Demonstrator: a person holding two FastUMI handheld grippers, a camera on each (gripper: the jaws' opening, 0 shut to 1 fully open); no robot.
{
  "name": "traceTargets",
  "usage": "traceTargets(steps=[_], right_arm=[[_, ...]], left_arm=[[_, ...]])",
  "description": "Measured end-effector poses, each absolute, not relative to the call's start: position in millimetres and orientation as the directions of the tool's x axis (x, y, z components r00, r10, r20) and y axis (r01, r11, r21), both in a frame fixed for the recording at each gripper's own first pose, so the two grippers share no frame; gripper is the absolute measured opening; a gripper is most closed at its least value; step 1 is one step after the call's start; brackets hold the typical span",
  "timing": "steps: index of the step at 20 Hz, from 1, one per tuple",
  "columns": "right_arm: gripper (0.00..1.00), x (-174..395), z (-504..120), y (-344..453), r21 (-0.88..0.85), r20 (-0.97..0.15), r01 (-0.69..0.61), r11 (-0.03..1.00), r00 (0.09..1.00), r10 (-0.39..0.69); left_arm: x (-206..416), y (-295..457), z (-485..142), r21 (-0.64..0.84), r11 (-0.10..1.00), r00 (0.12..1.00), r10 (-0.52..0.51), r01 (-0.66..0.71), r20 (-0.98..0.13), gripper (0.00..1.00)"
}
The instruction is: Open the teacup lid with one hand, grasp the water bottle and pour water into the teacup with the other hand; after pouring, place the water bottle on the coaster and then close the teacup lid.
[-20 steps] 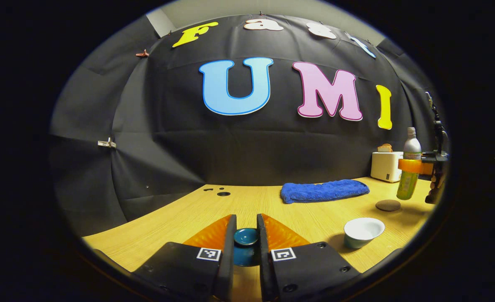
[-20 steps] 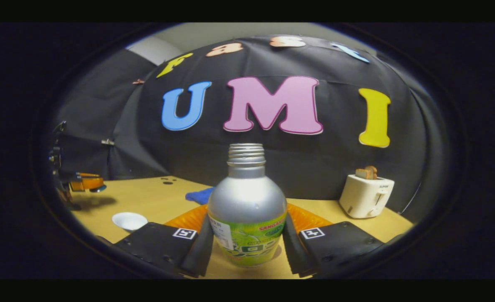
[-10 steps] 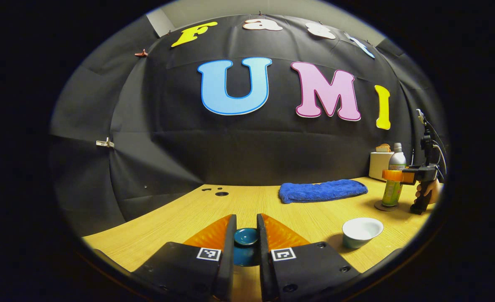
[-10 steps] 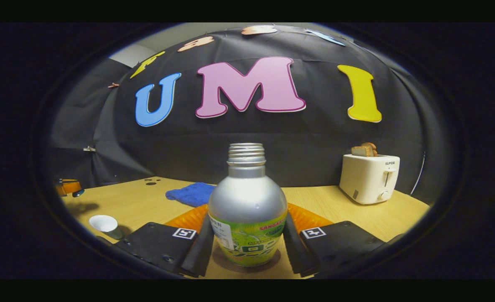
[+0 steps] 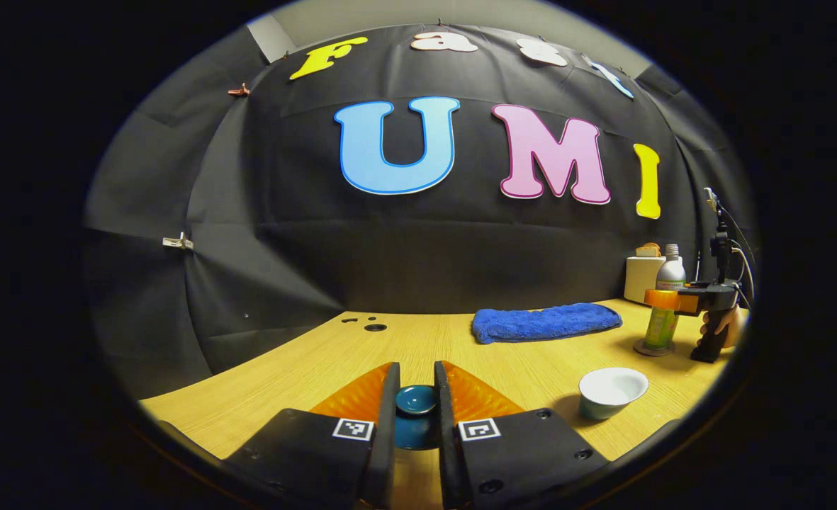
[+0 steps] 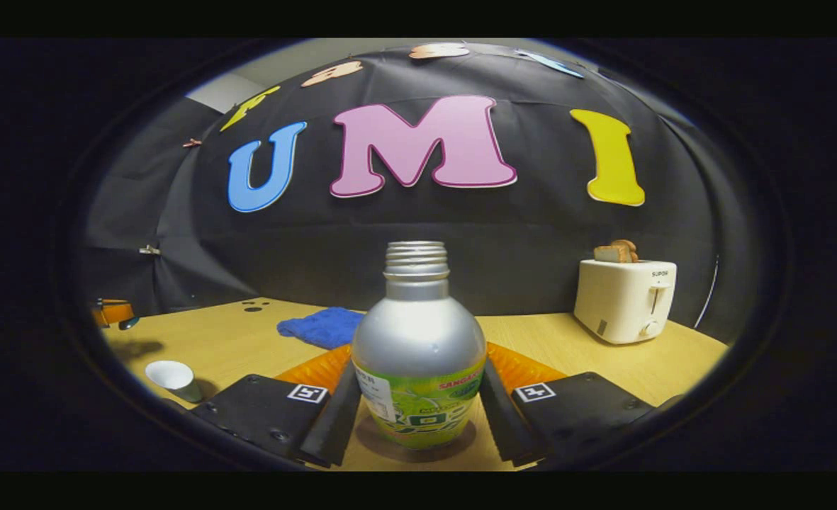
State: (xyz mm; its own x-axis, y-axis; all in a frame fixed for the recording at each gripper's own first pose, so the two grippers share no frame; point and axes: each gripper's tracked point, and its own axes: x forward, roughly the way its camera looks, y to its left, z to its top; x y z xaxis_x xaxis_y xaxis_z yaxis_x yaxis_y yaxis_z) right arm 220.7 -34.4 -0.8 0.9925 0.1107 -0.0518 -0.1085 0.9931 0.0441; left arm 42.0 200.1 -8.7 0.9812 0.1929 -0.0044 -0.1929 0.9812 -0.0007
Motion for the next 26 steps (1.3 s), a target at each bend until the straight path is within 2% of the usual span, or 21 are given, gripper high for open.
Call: traceTargets(steps=[2,4,15,21,26], right_arm=[[0.83,218.1,-5.8,-33.1,0.058,-0.080,-0.115,0.992,0.990,0.119],[1.00,215.0,-4.5,-45.6,0.017,-0.090,-0.082,0.997,0.993,0.083],[1.00,176.5,-5.2,-37.9,-0.084,-0.121,-0.098,0.992,0.989,0.088],[0.98,115.4,-12.5,-49.2,-0.075,-0.190,-0.099,0.992,0.978,0.083],[0.98,67.9,14.9,-56.8,0.008,-0.107,-0.085,0.996,0.991,0.086]], left_arm=[[42.2,200.5,-9.2,-0.001,0.981,0.981,0.194,-0.194,-0.004,0.29],[42.3,201.0,-8.7,0.000,0.980,0.980,0.201,-0.201,-0.004,0.29],[42.6,200.5,-9.6,0.000,0.980,0.980,0.201,-0.201,-0.006,0.29],[42.4,200.3,-9.4,-0.002,0.982,0.982,0.191,-0.191,-0.006,0.30],[42.7,199.8,-10.0,-0.002,0.980,0.980,0.198,-0.198,-0.007,0.29]])
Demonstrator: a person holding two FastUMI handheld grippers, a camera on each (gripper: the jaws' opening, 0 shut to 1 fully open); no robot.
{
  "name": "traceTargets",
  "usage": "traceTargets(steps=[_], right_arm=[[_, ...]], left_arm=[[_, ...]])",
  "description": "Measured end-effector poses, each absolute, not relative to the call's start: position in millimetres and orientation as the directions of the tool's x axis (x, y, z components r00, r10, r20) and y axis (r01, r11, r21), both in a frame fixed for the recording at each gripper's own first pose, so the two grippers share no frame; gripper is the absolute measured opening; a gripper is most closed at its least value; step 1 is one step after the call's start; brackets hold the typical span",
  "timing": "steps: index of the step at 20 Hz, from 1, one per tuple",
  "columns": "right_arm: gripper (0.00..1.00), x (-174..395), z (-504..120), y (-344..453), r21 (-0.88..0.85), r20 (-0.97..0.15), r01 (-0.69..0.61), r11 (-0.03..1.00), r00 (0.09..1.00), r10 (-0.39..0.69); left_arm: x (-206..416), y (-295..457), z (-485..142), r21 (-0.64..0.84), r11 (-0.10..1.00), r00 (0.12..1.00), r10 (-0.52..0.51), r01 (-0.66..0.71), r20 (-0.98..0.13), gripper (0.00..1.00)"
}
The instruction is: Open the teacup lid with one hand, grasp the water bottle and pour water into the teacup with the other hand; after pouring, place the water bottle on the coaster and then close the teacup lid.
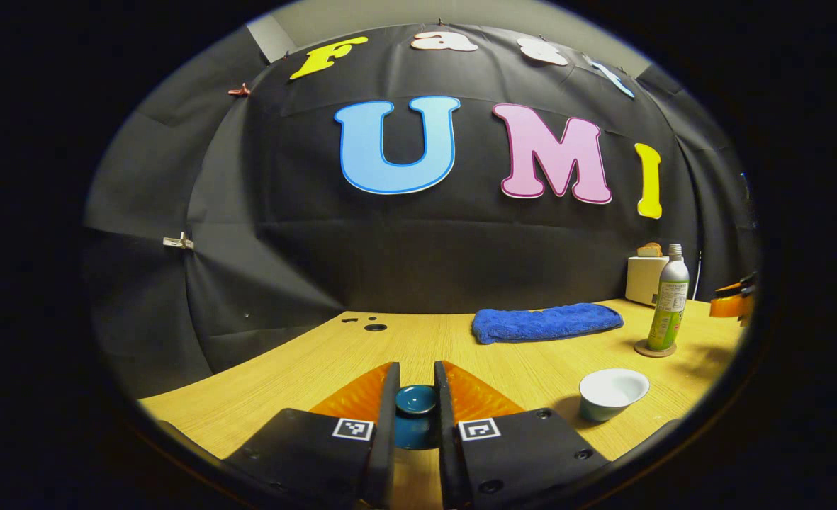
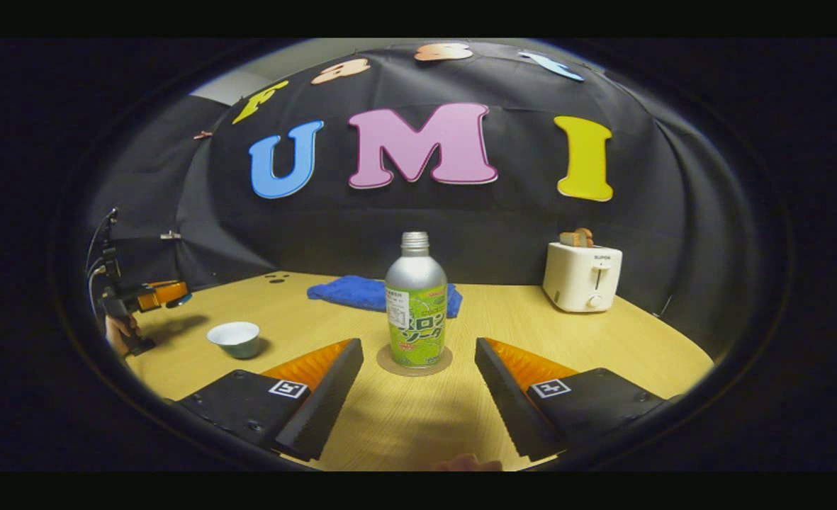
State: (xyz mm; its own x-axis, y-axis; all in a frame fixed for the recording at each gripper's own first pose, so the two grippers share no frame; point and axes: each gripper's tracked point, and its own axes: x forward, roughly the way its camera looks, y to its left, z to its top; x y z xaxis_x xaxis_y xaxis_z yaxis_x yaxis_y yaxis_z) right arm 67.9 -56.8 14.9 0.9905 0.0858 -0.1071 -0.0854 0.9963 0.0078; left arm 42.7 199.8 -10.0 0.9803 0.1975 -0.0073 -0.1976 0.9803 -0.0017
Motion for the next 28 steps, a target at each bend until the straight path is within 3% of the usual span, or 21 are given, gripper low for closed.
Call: traceTargets(steps=[3,7,10,15,18,21,28], right_arm=[[0.98,56.2,16.3,-63.7,0.013,-0.062,-0.064,0.998,0.996,0.064],[0.98,51.3,-3.9,-67.3,0.037,-0.091,-0.058,0.998,0.994,0.061],[0.99,50.6,-5.5,-62.0,0.096,-0.089,-0.059,0.994,0.994,0.068],[1.00,49.8,-5.7,-69.9,0.031,-0.083,-0.002,1.000,0.997,0.005],[1.00,43.8,10.6,-68.2,-0.012,0.011,0.003,1.000,1.000,-0.003],[1.00,43.1,2.7,-67.7,-0.009,-0.003,0.010,1.000,1.000,-0.010],[0.99,45.2,5.1,-70.8,-0.007,-0.001,0.028,1.000,1.000,-0.028]], left_arm=[[42.0,199.9,-9.4,0.000,0.981,0.981,0.193,-0.193,-0.007,0.29],[40.5,195.4,-7.4,0.000,0.981,0.981,0.195,-0.195,-0.008,0.29],[32.4,169.9,-8.8,0.000,0.992,0.992,0.126,-0.126,-0.002,0.29],[40.8,97.3,7.9,-0.074,0.996,0.998,-0.056,0.058,0.028,0.29],[48.5,57.9,20.1,-0.016,0.990,0.990,-0.140,0.140,0.034,0.29],[58.8,23.9,19.3,0.040,0.979,0.980,-0.201,0.201,-0.007,0.29],[87.7,6.3,-3.5,0.018,0.985,0.978,-0.168,0.171,-0.124,0.29]])
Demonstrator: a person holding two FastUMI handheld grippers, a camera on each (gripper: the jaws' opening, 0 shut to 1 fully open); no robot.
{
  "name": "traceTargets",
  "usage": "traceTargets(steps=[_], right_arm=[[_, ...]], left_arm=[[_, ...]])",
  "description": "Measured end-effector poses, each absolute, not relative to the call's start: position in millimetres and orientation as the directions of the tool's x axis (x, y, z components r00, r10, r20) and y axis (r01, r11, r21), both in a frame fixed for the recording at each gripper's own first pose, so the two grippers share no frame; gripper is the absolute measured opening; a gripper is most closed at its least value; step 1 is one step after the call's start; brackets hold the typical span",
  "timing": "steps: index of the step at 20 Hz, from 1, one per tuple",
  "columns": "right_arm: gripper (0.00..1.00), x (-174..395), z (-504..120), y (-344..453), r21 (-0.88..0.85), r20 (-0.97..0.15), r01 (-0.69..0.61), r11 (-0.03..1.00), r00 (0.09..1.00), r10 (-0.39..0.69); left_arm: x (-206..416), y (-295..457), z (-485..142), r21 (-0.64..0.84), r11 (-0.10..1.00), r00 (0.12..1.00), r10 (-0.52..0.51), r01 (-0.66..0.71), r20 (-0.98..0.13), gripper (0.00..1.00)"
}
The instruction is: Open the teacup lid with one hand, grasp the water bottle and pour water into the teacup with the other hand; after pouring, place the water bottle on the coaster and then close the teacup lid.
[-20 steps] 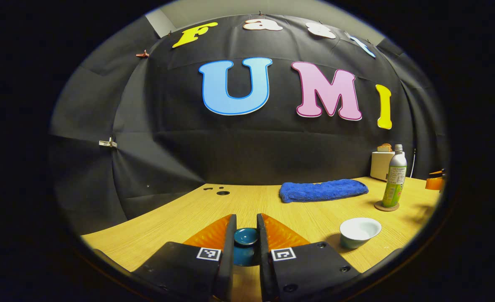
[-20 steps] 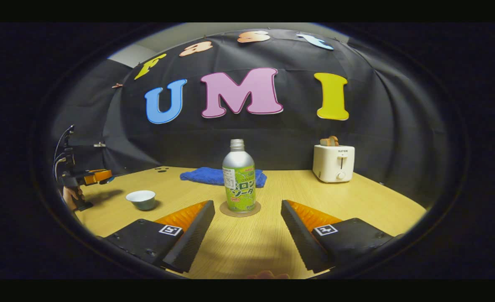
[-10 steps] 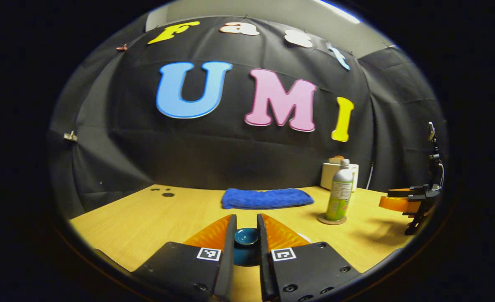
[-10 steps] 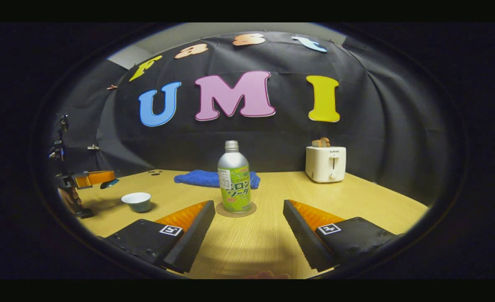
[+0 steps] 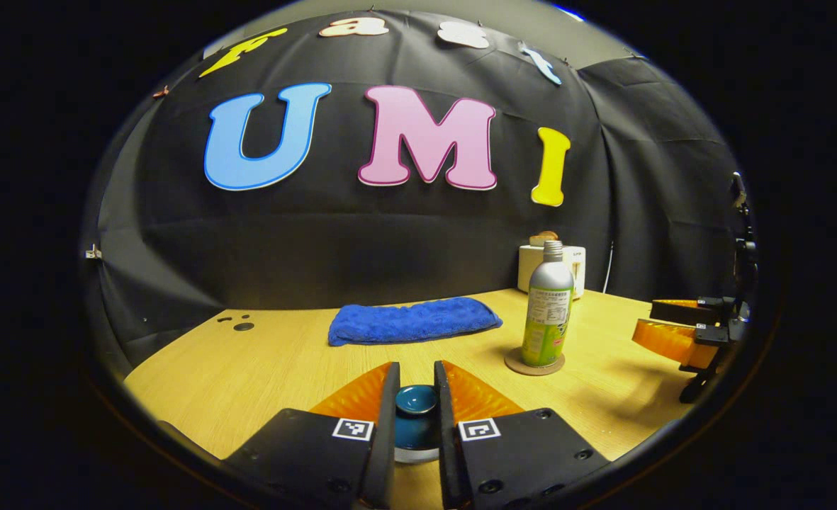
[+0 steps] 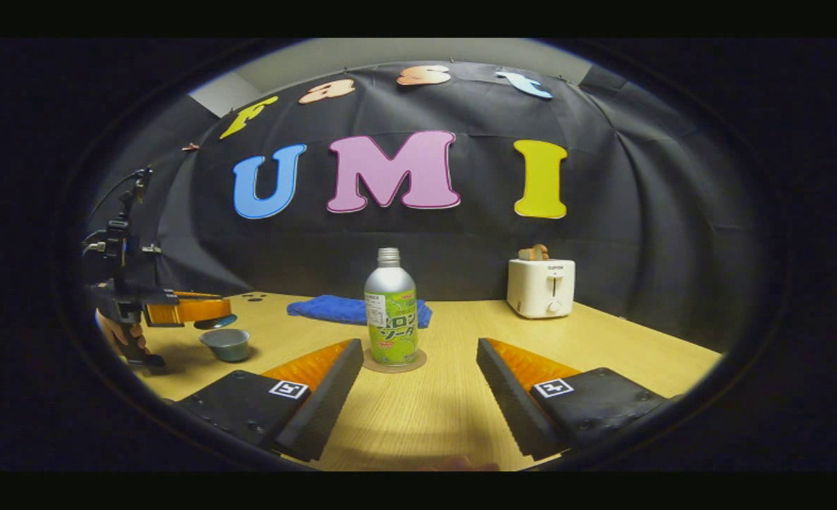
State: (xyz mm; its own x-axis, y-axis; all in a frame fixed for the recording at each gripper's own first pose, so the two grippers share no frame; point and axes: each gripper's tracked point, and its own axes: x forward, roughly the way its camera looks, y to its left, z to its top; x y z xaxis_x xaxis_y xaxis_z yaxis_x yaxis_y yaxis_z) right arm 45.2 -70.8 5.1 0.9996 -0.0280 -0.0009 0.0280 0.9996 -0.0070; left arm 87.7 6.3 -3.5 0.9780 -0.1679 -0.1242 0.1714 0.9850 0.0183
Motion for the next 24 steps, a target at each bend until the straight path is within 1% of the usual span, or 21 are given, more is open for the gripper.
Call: traceTargets(steps=[3,8,9,10,12,13,16,20,21,22,24], right_arm=[[0.99,47.0,5.7,-76.3,-0.007,0.000,0.053,0.999,0.999,-0.053],[0.99,47.4,5.5,-76.0,-0.007,0.001,0.054,0.998,0.999,-0.054],[0.99,47.7,5.6,-76.4,-0.007,0.001,0.054,0.998,0.999,-0.054],[0.99,48.1,5.2,-76.1,-0.007,0.001,0.054,0.999,0.999,-0.054],[0.99,47.7,5.2,-76.1,-0.007,0.002,0.054,0.999,0.999,-0.054],[0.99,48.4,5.0,-75.9,-0.007,0.002,0.054,0.999,0.999,-0.054],[0.99,48.6,5.2,-76.0,-0.007,0.002,0.054,0.999,0.999,-0.054],[0.99,48.9,5.1,-76.5,-0.007,0.002,0.054,0.999,0.999,-0.054],[0.99,49.4,5.0,-76.2,-0.007,0.003,0.054,0.999,0.999,-0.054],[0.99,48.6,5.1,-76.4,-0.007,0.002,0.054,0.999,0.999,-0.054],[0.99,48.6,5.4,-76.9,-0.007,0.002,0.055,0.998,0.998,-0.055]], left_arm=[[91.2,5.8,-14.0,0.001,0.987,0.974,-0.158,0.160,-0.160,0.29],[94.1,6.9,-26.0,-0.002,0.990,0.970,-0.139,0.141,-0.198,0.30],[94.9,7.5,-27.3,-0.004,0.991,0.970,-0.134,0.136,-0.202,0.29],[96.0,6.5,-29.6,-0.011,0.991,0.969,-0.134,0.135,-0.208,0.32],[96.2,6.3,-33.2,-0.017,0.991,0.968,-0.132,0.132,-0.215,0.32],[96.8,6.0,-31.8,-0.013,0.992,0.969,-0.129,0.129,-0.210,0.30],[94.8,9.1,-33.2,0.021,0.993,0.971,-0.112,0.119,-0.212,0.30],[92.8,6.7,-33.1,0.058,0.991,0.973,-0.102,0.116,-0.206,0.36],[90.9,6.4,-30.6,0.072,0.991,0.975,-0.096,0.112,-0.200,0.35],[89.4,4.5,-27.0,0.084,0.990,0.977,-0.098,0.116,-0.188,0.37],[84.4,3.1,-13.9,0.105,0.988,0.985,-0.095,0.110,-0.142,0.51]])
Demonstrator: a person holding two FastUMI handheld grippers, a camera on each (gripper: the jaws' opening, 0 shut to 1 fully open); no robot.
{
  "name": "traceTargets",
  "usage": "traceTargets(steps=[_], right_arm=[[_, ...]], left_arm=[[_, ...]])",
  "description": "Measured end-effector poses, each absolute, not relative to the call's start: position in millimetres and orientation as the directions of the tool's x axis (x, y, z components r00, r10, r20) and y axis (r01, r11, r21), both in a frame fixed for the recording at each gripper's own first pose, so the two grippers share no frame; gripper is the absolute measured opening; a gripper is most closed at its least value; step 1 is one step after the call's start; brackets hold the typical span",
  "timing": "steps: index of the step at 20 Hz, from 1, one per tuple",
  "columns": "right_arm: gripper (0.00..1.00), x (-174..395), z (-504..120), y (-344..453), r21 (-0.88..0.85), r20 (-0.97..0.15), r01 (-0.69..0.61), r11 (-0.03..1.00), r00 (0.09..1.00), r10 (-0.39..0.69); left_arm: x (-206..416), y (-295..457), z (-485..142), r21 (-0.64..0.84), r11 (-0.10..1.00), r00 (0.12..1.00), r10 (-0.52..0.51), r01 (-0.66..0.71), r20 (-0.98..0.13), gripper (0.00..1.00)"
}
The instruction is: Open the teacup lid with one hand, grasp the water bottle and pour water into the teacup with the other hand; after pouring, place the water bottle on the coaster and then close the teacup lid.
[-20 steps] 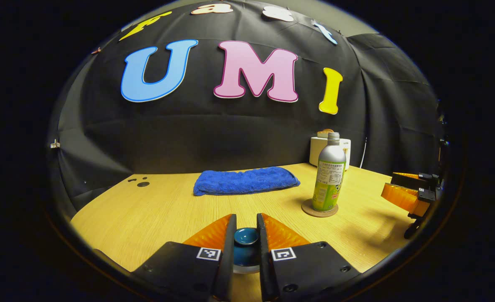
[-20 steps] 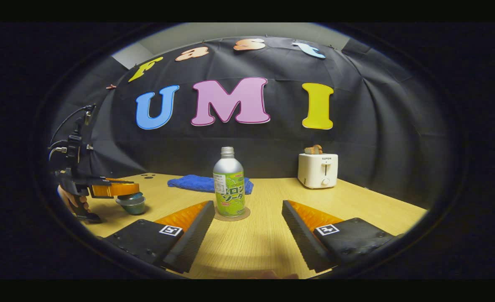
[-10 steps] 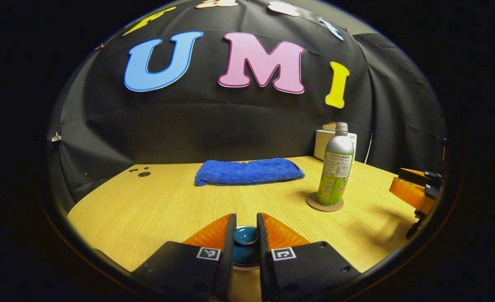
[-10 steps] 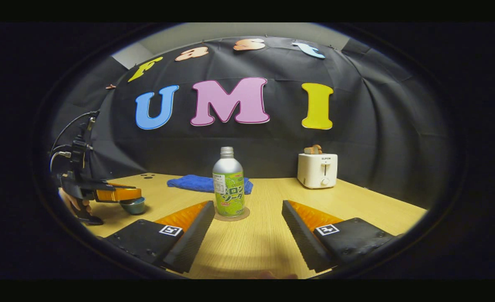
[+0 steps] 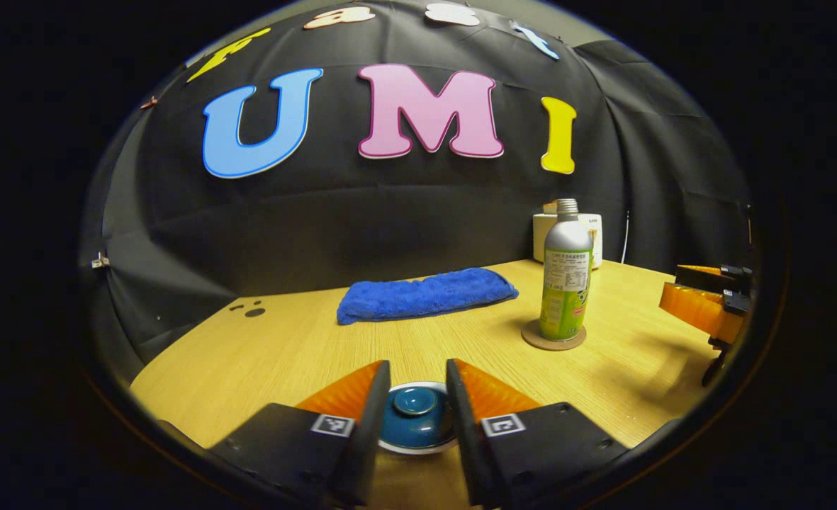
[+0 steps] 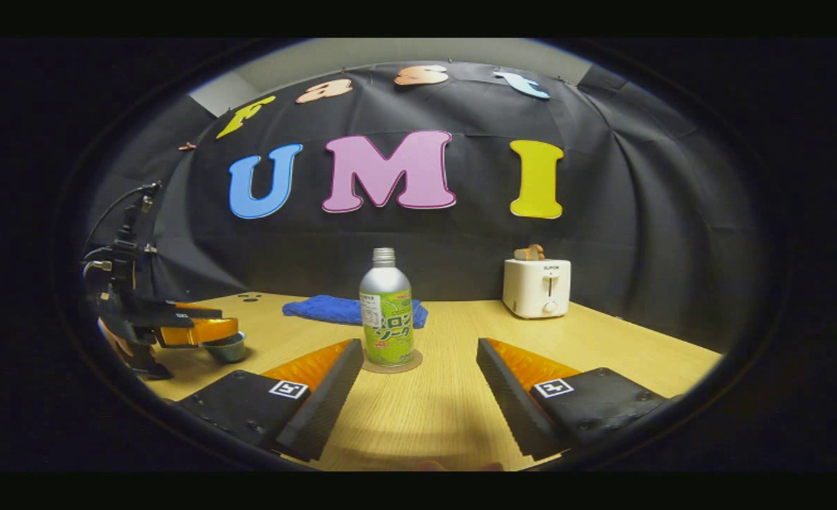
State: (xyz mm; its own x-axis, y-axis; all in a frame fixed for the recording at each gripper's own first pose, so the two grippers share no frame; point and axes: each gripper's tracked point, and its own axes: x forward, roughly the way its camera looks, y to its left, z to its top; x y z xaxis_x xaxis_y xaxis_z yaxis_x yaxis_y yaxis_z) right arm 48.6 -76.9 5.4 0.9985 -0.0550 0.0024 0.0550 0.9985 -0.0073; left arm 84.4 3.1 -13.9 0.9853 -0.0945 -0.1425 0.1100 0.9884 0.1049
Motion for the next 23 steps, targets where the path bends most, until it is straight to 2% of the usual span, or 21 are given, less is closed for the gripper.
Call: traceTargets(steps=[3,6,9,10,13,18,23], right_arm=[[0.99,49.0,5.6,-77.9,-0.007,0.003,0.061,0.998,0.998,-0.061],[0.99,50.1,5.3,-78.1,-0.007,0.003,0.070,0.997,0.998,-0.070],[0.99,54.3,4.6,-69.6,-0.008,0.002,0.062,0.998,0.998,-0.062],[0.99,54.8,4.9,-67.4,-0.009,0.002,0.063,0.998,0.998,-0.063],[0.99,54.4,4.4,-62.3,-0.009,0.003,0.076,0.997,0.997,-0.076],[0.99,47.7,5.4,-62.5,-0.011,0.006,0.129,0.992,0.992,-0.129],[0.99,47.6,4.8,-57.2,-0.011,0.004,0.114,0.993,0.993,-0.114]], left_arm=[[66.9,-1.0,13.3,0.122,0.988,0.995,-0.093,0.096,-0.029,0.99],[35.6,-5.0,30.7,0.109,0.989,0.991,-0.104,0.096,0.078,0.96],[20.3,-9.6,26.9,0.060,0.992,0.987,-0.119,0.113,0.111,0.96],[18.9,-11.0,26.4,0.033,0.992,0.985,-0.127,0.124,0.113,0.99],[24.2,-18.1,17.8,-0.032,0.987,0.984,-0.157,0.160,0.085,0.96],[26.7,-25.1,12.5,-0.022,0.985,0.983,-0.171,0.173,0.072,0.97],[25.7,-29.5,6.3,0.015,0.985,0.984,-0.173,0.173,0.047,0.97]])
